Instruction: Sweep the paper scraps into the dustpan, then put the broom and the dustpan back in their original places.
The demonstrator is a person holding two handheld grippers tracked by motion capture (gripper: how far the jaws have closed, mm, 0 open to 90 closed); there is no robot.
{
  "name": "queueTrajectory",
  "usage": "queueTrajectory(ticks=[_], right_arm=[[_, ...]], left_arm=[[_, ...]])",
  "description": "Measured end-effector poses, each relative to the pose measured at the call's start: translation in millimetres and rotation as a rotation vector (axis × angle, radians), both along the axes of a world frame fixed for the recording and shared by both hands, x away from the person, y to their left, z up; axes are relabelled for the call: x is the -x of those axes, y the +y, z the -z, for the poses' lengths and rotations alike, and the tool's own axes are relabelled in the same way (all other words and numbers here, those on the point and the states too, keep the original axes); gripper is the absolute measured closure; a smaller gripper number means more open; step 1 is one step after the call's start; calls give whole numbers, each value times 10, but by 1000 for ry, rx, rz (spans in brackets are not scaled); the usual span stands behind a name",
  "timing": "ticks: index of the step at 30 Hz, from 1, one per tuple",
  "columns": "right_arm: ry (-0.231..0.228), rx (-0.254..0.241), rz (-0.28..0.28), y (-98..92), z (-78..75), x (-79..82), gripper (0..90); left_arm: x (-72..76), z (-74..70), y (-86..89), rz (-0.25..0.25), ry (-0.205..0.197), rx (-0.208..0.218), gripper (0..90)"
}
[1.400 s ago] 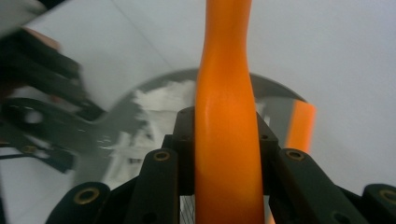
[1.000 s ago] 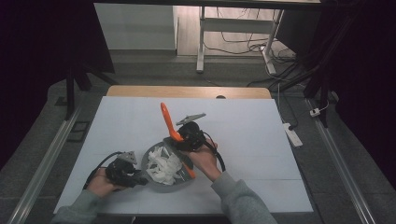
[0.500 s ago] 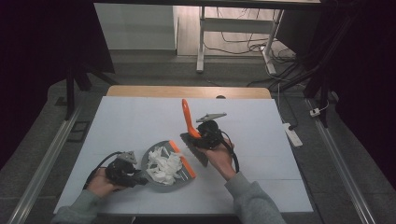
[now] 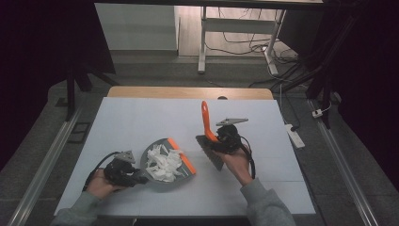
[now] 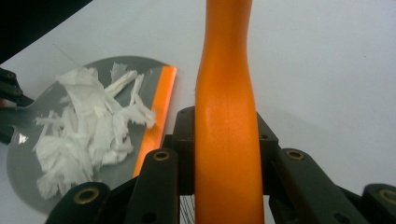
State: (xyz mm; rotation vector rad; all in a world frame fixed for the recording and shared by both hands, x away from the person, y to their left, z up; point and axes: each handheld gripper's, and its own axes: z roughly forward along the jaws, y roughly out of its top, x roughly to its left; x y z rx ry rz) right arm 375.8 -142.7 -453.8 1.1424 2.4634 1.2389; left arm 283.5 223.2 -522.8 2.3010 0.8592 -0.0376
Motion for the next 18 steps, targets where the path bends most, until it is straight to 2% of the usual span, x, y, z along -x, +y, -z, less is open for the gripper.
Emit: queueTrajectory(ticks=[9, 18], right_arm=[[3, -43, -3, -235, 4, 95, 704], [9, -50, -5, -403, 34, 137, 704]], left_arm=[[3, -41, 34, -64, -17, 13, 615], [38, -107, 27, -107, -54, 26, 615]])
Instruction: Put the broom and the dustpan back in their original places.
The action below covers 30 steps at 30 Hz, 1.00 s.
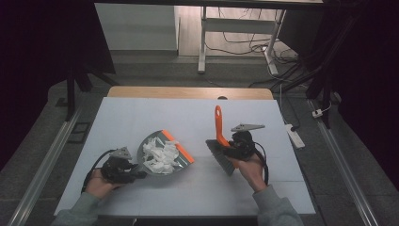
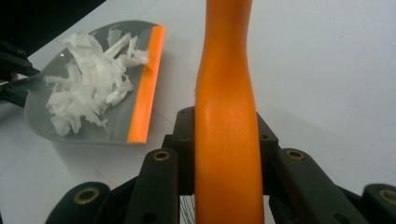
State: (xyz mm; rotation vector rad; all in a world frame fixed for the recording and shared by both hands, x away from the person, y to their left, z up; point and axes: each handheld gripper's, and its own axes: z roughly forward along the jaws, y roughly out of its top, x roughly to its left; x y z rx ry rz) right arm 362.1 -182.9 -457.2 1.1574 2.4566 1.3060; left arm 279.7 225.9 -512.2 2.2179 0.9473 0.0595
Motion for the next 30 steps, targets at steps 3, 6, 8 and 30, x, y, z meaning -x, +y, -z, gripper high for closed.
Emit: queueTrajectory(ticks=[3, 6, 8, 30], right_arm=[[2, 4, -2, -50, 16, 16, 704], [12, -3, -5, -91, 24, 32, 704], [11, -1, -4, -114, 28, 43, 704], [34, -5, -18, -304, 63, 123, 704]], left_arm=[[2, -13, 0, -15, -5, 5, 615], [13, -28, -7, -29, -16, 4, 615], [16, -39, -13, -35, -20, 3, 615], [50, -77, 29, -207, -22, 46, 615]])
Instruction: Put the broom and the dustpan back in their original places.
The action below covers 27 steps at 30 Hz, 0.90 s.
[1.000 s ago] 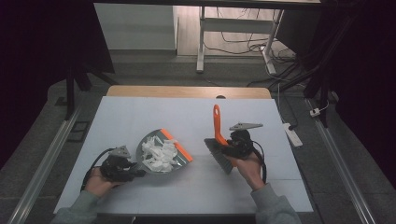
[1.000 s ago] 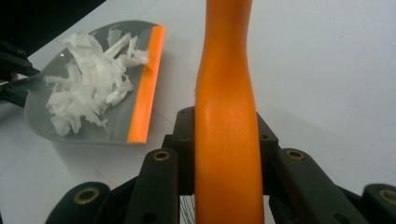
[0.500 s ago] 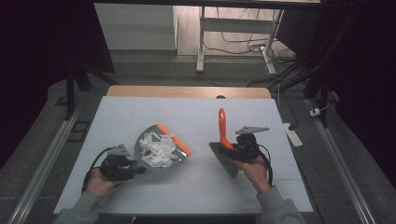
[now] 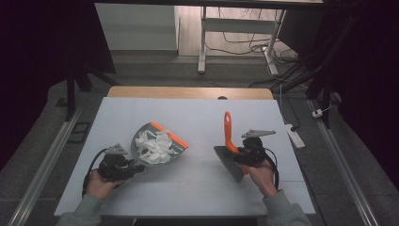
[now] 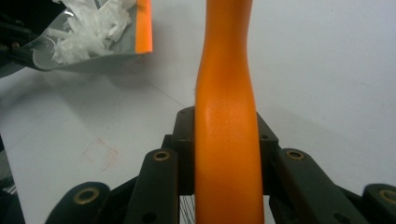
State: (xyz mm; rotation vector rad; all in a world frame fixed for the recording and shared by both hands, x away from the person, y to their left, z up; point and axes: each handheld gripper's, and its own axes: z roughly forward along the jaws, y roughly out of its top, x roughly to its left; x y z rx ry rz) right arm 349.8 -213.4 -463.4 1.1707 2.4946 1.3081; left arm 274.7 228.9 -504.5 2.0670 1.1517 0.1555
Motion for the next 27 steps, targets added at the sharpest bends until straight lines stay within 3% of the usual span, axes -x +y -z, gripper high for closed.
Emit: queueTrajectory(ticks=[17, 27], right_arm=[[21, -22, 4, -137, 24, 48, 703], [10, -31, 20, -176, -7, 52, 703]], left_arm=[[49, 8, 23, -157, -6, 16, 615], [31, 83, 68, -270, 29, 2, 615]])
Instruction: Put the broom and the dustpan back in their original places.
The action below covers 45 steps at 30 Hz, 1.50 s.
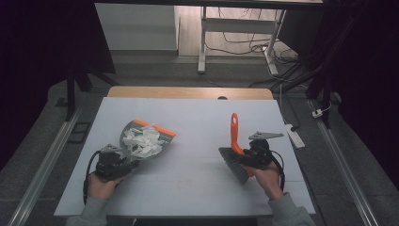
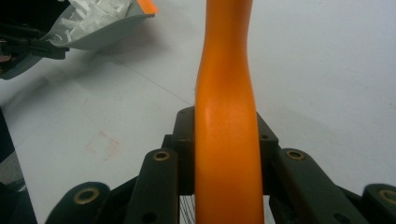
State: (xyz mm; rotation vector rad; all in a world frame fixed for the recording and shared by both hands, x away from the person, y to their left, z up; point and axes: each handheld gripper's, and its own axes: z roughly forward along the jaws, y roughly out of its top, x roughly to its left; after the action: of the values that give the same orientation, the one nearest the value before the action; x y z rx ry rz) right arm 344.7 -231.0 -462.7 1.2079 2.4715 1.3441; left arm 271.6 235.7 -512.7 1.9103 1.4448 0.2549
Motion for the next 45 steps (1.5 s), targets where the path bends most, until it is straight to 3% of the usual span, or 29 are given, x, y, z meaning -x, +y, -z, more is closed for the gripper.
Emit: queueTrajectory(ticks=[7, 15, 21, 27, 39, 45], right_arm=[[46, -8, 1, 8, 63, -31, 703], [111, 20, 21, 2, 232, -125, 703], [138, 34, 37, -16, 293, -178, 704], [135, 59, 33, 22, 313, -190, 703], [202, 67, 91, -116, 415, -372, 691], [223, 65, 66, -163, 442, -448, 678]], left_arm=[[-3, 33, 9, -57, 10, 5, 615], [-79, 87, -16, -122, 32, 9, 614], [-144, 148, -56, -167, 65, -9, 614], [-168, 177, -40, -222, 79, 16, 614], [-193, 218, -111, -213, 99, -2, 608], [-189, 214, -126, -191, 88, -9, 558]])
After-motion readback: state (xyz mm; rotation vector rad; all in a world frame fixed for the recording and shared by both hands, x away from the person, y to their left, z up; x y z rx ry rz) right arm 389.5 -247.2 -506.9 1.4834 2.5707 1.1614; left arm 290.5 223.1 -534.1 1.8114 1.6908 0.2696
